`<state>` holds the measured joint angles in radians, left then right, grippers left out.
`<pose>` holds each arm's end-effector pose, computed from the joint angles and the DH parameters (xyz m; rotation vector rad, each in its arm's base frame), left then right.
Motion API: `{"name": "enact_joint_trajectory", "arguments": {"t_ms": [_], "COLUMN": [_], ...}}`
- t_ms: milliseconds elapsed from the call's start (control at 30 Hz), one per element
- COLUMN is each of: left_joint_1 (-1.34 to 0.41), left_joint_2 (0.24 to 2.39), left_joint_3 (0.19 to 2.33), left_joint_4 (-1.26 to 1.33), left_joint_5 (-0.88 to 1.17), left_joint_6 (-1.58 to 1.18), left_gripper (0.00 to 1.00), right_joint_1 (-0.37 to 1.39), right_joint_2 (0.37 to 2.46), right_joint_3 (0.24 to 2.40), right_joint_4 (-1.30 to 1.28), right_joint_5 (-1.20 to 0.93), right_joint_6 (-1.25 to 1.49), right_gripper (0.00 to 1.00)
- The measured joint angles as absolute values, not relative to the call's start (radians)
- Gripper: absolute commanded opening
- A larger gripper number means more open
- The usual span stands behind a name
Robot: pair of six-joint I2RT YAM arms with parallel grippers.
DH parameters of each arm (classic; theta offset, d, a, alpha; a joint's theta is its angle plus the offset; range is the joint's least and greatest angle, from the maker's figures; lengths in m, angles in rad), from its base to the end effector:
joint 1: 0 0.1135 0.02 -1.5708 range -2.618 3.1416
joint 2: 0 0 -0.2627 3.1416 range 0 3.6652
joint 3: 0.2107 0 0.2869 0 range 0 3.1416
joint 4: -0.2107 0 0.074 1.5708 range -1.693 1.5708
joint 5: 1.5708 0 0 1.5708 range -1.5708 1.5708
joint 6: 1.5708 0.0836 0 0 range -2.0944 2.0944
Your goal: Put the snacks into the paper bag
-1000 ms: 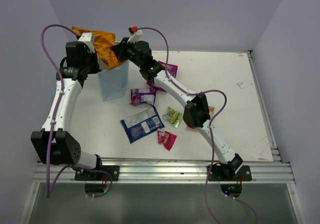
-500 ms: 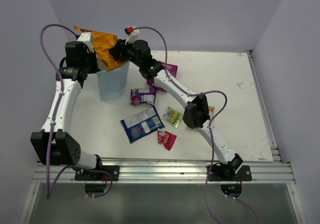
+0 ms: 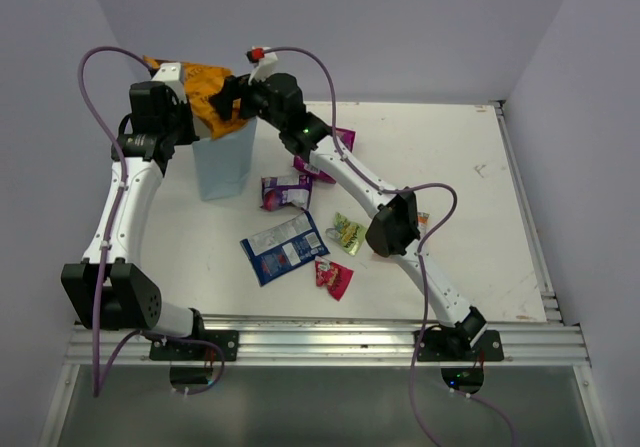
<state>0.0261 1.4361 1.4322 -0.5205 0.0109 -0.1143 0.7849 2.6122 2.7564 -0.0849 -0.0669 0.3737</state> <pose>0.4018 0.0096 0.3538 -0.1404 2.0911 -0.0647 0.4721 0.4795 0.3552 -0.3802 1.5465 0.9691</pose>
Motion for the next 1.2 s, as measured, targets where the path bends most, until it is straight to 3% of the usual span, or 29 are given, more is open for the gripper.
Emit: {"name": "enact_joint_trajectory", "arguments": {"t_ms": [33,100,133,267,333,433,500,533,567,1200], "left_joint_1": [0.027,0.028,0.031,0.042,0.046,0.048,0.048,0.048,0.049,0.052], "left_joint_2": [1.436,1.436,1.436,1.436,1.436,1.436,1.436,1.437,1.438,1.441], "left_joint_3": [1.432,1.432,1.432,1.430,1.428,1.428,1.428,1.428,1.428,1.428], "left_joint_4": [-0.520,-0.519,-0.519,-0.517,-0.517,-0.517,-0.518,-0.518,-0.518,-0.488], "left_joint_5": [0.011,0.011,0.011,0.011,0.011,0.011,0.010,0.010,0.010,0.096], "left_joint_6": [-0.113,-0.112,-0.112,-0.112,-0.112,-0.112,-0.112,-0.112,-0.112,-0.122], "left_gripper": [0.00,0.00,0.00,0.00,0.00,0.00,0.00,0.00,0.00,0.00], "right_joint_1": [0.785,0.785,0.785,0.787,0.788,0.791,0.792,0.792,0.792,0.792], "right_joint_2": [2.612,2.611,2.611,2.607,2.599,2.595,2.595,2.595,2.595,2.595], "right_joint_3": [2.756,2.757,2.757,2.752,2.735,2.718,2.710,2.709,2.708,2.777], "right_joint_4": [-0.087,-0.093,-0.097,-0.109,-0.110,-0.110,-0.110,-0.112,-0.113,-0.147], "right_joint_5": [-0.068,-0.072,-0.075,-0.088,-0.099,-0.104,-0.104,-0.104,-0.101,0.023], "right_joint_6": [0.374,0.379,0.384,0.408,0.419,0.435,0.437,0.435,0.431,0.380], "right_gripper": [0.64,0.50,0.46,0.46,0.38,0.33,0.22,0.04,0.00,0.00]}}
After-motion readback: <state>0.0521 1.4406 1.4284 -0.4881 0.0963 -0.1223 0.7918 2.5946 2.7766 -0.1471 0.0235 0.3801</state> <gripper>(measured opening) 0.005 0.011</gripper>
